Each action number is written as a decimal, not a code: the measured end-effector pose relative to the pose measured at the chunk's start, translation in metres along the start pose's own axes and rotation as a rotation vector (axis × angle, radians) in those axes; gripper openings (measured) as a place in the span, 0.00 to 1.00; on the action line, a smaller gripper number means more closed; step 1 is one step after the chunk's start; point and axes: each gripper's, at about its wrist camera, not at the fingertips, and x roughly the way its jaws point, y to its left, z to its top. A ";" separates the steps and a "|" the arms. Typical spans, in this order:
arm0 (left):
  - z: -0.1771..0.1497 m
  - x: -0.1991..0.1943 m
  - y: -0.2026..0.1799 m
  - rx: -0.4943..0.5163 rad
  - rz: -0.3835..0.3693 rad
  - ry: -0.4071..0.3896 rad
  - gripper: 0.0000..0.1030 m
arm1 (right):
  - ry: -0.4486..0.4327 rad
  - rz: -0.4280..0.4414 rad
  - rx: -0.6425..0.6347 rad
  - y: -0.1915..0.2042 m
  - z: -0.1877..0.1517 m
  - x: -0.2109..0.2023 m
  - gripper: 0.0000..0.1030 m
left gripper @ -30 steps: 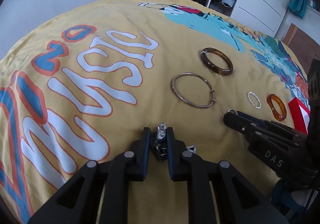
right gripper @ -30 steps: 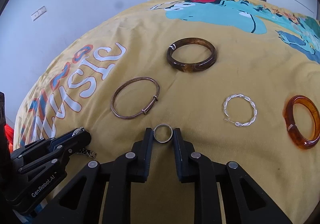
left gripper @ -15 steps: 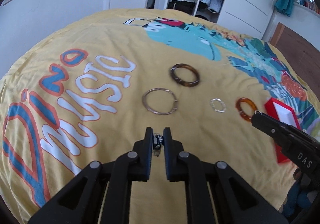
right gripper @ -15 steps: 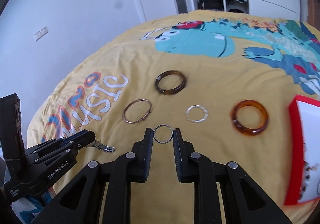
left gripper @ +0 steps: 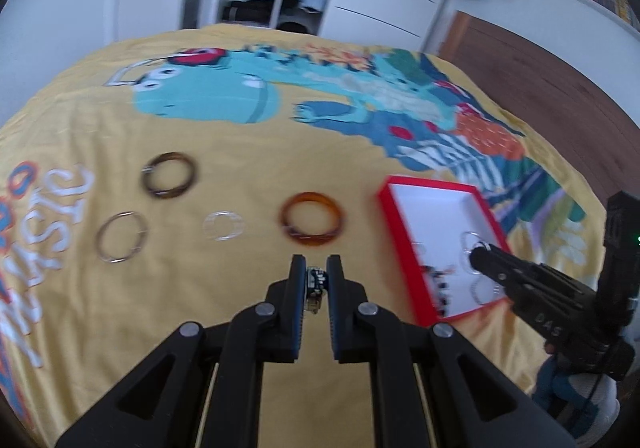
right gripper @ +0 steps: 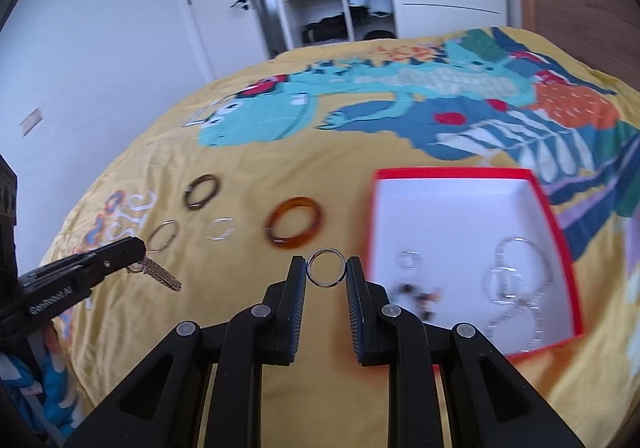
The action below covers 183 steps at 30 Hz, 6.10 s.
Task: Organize jewelry
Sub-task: 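Carry the chain bracelet and ring into the red box and release, then withdraw both tools from the box toward the remaining rings and bangles, then grasp the thin silver hoop with the left tool while the right tool grasps the twisted silver ring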
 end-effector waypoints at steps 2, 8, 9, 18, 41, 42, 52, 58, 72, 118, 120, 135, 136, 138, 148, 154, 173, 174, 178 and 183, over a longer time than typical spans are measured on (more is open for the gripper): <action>0.005 0.014 -0.028 0.034 -0.049 0.017 0.09 | 0.006 -0.033 0.015 -0.023 -0.001 0.002 0.19; 0.009 0.055 -0.089 0.093 -0.160 0.069 0.09 | 0.041 -0.090 0.056 -0.078 -0.012 0.013 0.20; 0.008 0.063 -0.098 0.106 -0.171 0.081 0.09 | 0.046 -0.093 0.059 -0.082 -0.014 0.015 0.20; -0.013 0.111 -0.128 0.159 -0.191 0.195 0.09 | 0.132 -0.115 0.058 -0.115 -0.033 0.036 0.20; -0.021 0.144 -0.130 0.169 -0.177 0.308 0.28 | 0.237 -0.126 0.028 -0.122 -0.035 0.047 0.31; -0.016 0.139 -0.130 0.168 -0.184 0.300 0.30 | 0.233 -0.128 0.031 -0.121 -0.034 0.043 0.33; 0.047 0.048 -0.122 0.125 -0.195 0.155 0.31 | 0.140 -0.148 0.043 -0.106 -0.017 -0.029 0.36; 0.053 -0.027 -0.117 0.132 -0.145 0.068 0.31 | 0.060 -0.142 0.033 -0.075 -0.008 -0.087 0.40; -0.011 -0.194 -0.080 0.136 0.044 -0.131 0.40 | -0.087 -0.058 -0.027 0.043 -0.029 -0.203 0.48; -0.079 -0.243 0.073 -0.123 0.383 -0.239 0.46 | -0.029 0.039 -0.096 0.159 -0.068 -0.162 0.55; -0.082 -0.235 0.086 -0.148 0.386 -0.226 0.46 | -0.012 0.041 -0.086 0.156 -0.069 -0.151 0.55; -0.083 -0.153 0.154 -0.216 0.451 -0.057 0.46 | 0.105 0.083 -0.079 0.147 -0.072 -0.063 0.55; -0.080 -0.147 0.156 -0.215 0.450 -0.048 0.46 | 0.114 0.086 -0.077 0.147 -0.071 -0.054 0.55; -0.075 -0.129 0.162 -0.216 0.440 -0.029 0.46 | 0.131 0.094 -0.073 0.145 -0.070 -0.038 0.55; -0.030 -0.027 0.197 -0.272 0.347 0.006 0.46 | 0.187 0.141 -0.127 0.156 -0.042 0.075 0.55; -0.012 0.028 0.219 -0.304 0.356 0.029 0.46 | 0.207 0.147 -0.133 0.156 -0.028 0.140 0.55; -0.010 0.095 0.234 -0.233 0.394 0.089 0.36 | 0.137 0.116 -0.208 0.180 0.004 0.216 0.40; -0.010 0.094 0.233 -0.229 0.399 0.086 0.29 | 0.137 0.116 -0.207 0.179 0.004 0.215 0.38; -0.010 0.090 0.227 -0.196 0.435 0.081 0.13 | 0.138 0.115 -0.212 0.182 0.005 0.212 0.38; -0.009 0.076 0.223 -0.193 0.436 0.068 0.04 | 0.138 0.126 -0.199 0.182 0.003 0.195 0.37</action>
